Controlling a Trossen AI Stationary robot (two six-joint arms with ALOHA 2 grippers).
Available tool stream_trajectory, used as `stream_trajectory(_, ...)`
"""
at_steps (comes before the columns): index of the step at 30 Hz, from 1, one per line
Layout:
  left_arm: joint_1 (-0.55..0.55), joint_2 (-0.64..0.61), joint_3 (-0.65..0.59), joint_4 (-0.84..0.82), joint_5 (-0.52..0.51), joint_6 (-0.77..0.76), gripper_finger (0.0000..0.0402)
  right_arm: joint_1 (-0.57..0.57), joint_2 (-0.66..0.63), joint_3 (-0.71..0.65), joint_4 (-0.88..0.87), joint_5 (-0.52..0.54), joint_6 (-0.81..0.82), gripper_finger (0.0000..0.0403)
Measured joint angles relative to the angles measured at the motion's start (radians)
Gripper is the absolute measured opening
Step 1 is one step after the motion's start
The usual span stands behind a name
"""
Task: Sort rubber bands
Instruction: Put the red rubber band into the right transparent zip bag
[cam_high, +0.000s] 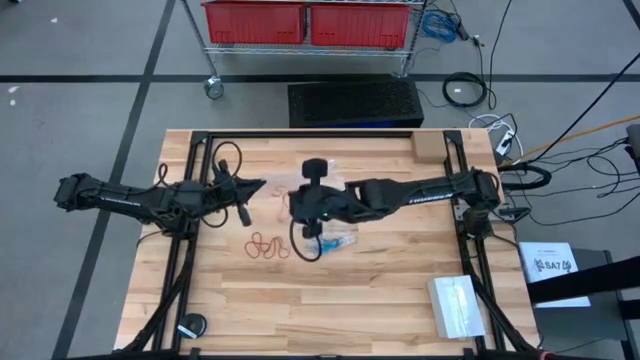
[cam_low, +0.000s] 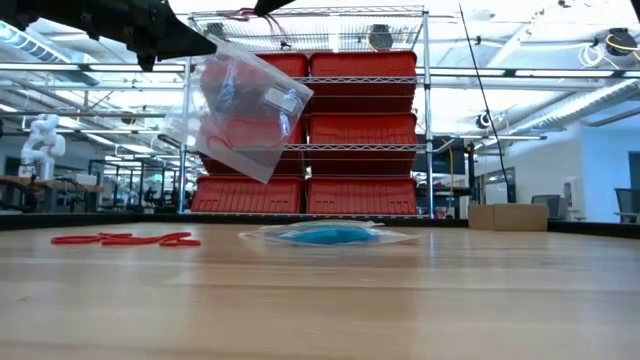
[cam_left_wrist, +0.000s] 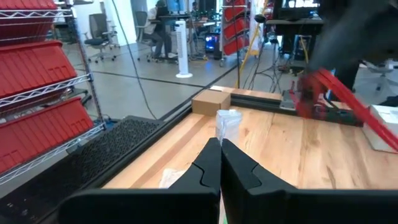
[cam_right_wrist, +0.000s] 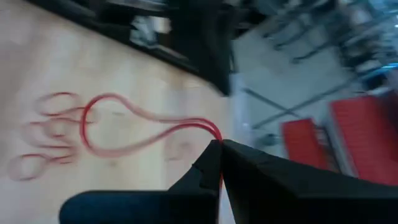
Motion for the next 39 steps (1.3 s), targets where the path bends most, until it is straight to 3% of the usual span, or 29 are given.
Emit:
stream_trajectory(10, 0.0, 0.0, 0.0, -0.002, 0.005, 0.0, 0.0, -0.033, -0.004, 0.0, 0.014, 0.181, -0.103, 0.0)
stream_trajectory(39, 0.0, 0.0, 0.0, -0.004, 0.026, -0.001, 0.0, -0.056, -0.029, 0.0, 0.026, 0.247, -0.172, 0.0)
